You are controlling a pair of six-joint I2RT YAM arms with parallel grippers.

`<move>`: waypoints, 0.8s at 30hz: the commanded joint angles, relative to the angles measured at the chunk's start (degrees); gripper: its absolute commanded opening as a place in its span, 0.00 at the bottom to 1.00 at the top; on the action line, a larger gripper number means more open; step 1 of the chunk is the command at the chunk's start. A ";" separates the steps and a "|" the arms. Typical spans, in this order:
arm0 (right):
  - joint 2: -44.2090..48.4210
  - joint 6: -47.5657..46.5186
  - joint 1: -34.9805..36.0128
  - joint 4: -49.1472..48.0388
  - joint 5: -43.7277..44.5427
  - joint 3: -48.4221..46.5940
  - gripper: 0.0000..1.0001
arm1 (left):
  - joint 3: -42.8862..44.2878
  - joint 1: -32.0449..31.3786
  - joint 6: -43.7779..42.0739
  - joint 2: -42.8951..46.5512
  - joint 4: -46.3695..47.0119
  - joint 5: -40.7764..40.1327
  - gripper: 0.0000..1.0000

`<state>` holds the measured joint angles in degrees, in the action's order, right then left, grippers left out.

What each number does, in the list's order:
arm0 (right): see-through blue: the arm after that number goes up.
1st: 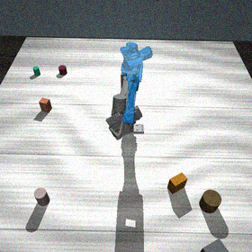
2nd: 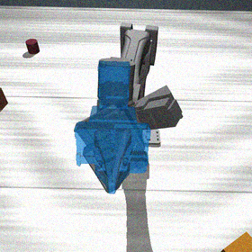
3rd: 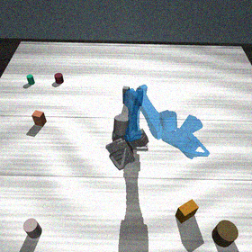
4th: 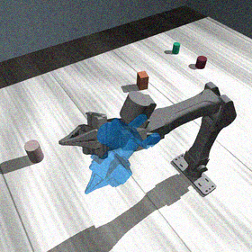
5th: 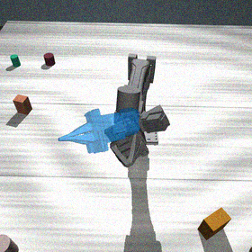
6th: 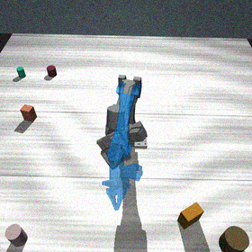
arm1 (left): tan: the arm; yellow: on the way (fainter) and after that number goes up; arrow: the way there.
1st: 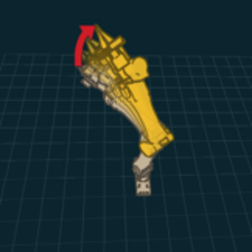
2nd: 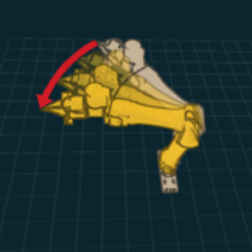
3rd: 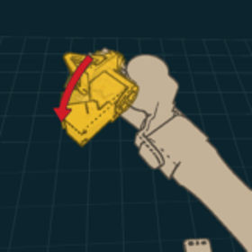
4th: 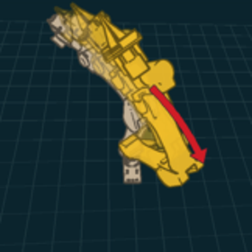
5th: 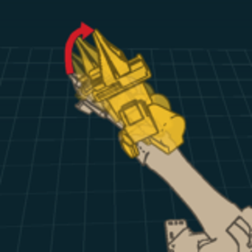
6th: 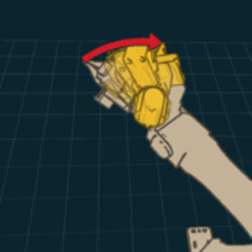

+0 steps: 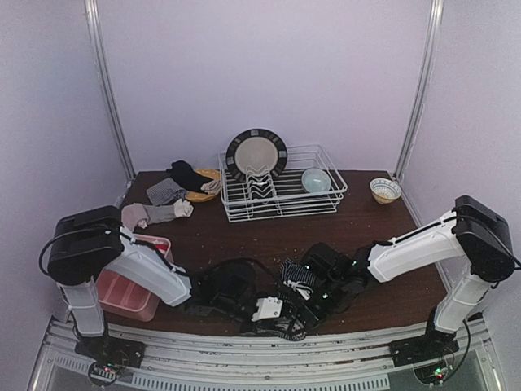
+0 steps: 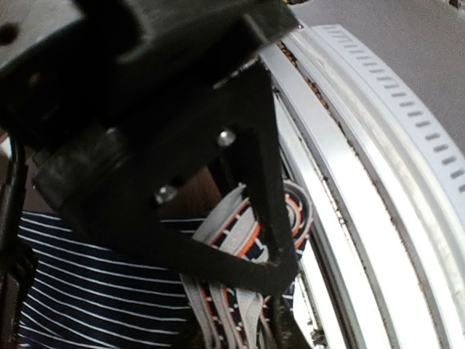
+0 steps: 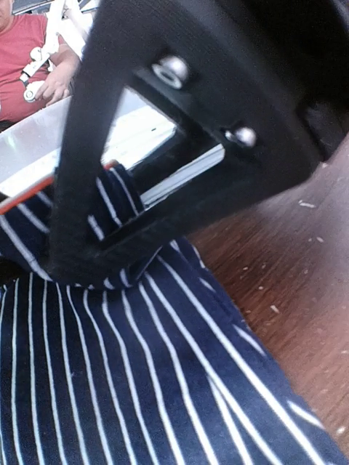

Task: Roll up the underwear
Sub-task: Pass from the right arm to the left, then fold the underwear at the center of the board.

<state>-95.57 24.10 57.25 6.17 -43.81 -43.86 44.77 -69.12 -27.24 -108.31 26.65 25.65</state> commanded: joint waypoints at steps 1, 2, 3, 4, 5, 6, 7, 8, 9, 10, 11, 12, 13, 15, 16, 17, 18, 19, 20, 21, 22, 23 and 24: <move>1.01 0.39 0.53 -0.50 -0.45 0.27 0.08 | 1.13 -0.22 -0.57 -1.62 0.07 -1.04 0.14; 1.62 0.54 0.57 -0.32 -0.28 0.36 0.12 | 0.96 -0.22 -0.51 -1.57 0.14 -1.23 0.11; 2.36 0.52 0.58 0.13 0.00 0.36 0.18 | 0.81 -0.22 -0.57 -1.43 0.08 -1.43 0.06; 3.43 0.45 0.62 0.82 0.60 0.32 0.24 | 0.62 -0.21 -0.54 -1.26 0.07 -1.56 0.02; 4.56 0.24 0.59 1.73 1.24 0.30 0.29 | 0.44 -0.14 -0.46 -1.09 -0.09 -1.74 0.00; 5.92 0.03 0.66 2.84 1.98 0.14 0.33 | 0.38 -0.14 -0.30 -0.91 -0.22 -1.79 0.00; 7.30 -0.36 0.60 4.09 2.94 0.00 0.37 | 0.26 -0.11 -0.10 -0.71 -0.48 -1.73 0.00; 8.77 -0.55 0.61 5.45 3.98 -0.12 0.39 | 0.23 -0.06 0.14 -0.60 -0.73 -1.77 0.00; 10.45 -0.69 0.58 6.58 5.02 -0.23 0.43 | 0.29 -0.05 0.58 -0.37 -1.18 -1.75 0.00; 11.99 -0.76 0.63 7.63 6.26 -0.11 0.46 | 0.37 0.02 0.98 -0.07 -1.87 -1.51 0.00; 13.65 -0.87 0.66 8.84 7.80 -0.07 0.48 | 0.49 0.24 1.49 0.25 -2.51 -1.36 0.00; 15.29 -0.89 0.67 9.69 10.00 0.19 0.49 | 0.68 0.36 2.03 0.62 -3.83 -0.87 0.00; 17.06 -0.75 0.69 9.84 12.15 0.87 0.49 | 0.89 0.58 2.68 1.03 -4.75 -0.16 0.00; 20.72 -0.36 1.09 9.27 20.05 3.32 0.50 | 1.33 1.01 4.58 1.85 -6.76 1.56 0.00; 22.36 -0.22 1.59 8.30 23.35 4.72 0.50 | 1.86 1.21 5.78 2.20 -8.01 2.12 0.00; 23.88 -0.02 1.96 7.09 26.36 6.18 0.50 | 2.78 1.45 7.57 2.44 -10.04 2.65 0.00; 25.14 0.39 2.44 5.76 29.06 7.67 0.49 | 4.25 1.80 9.41 2.46 -12.41 3.81 0.00; 26.61 0.69 2.83 3.46 30.39 9.34 0.49 | 5.47 2.26 11.05 2.35 -14.82 5.09 0.00; 27.39 0.92 3.24 1.32 31.54 10.82 0.49 | 6.68 2.65 12.53 2.13 -16.97 6.80 0.00; 28.11 1.16 3.71 -0.10 33.35 11.98 0.49 | 7.82 3.01 13.47 1.88 -19.09 8.07 0.00; 28.79 1.27 4.33 -1.34 35.28 13.03 0.48 | 9.01 3.29 14.56 1.57 -21.22 8.98 0.00; 29.39 1.18 4.84 -2.79 36.24 13.98 0.48 | 10.16 3.60 15.63 1.27 -23.14 9.59 0.00; 30.04 1.13 5.36 -4.06 37.28 14.82 0.47 | 11.10 3.95 16.59 1.00 -24.58 10.19 0.00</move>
<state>-67.75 24.51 60.80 8.34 -16.62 -32.21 51.51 -66.57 -17.06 -107.42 11.14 30.70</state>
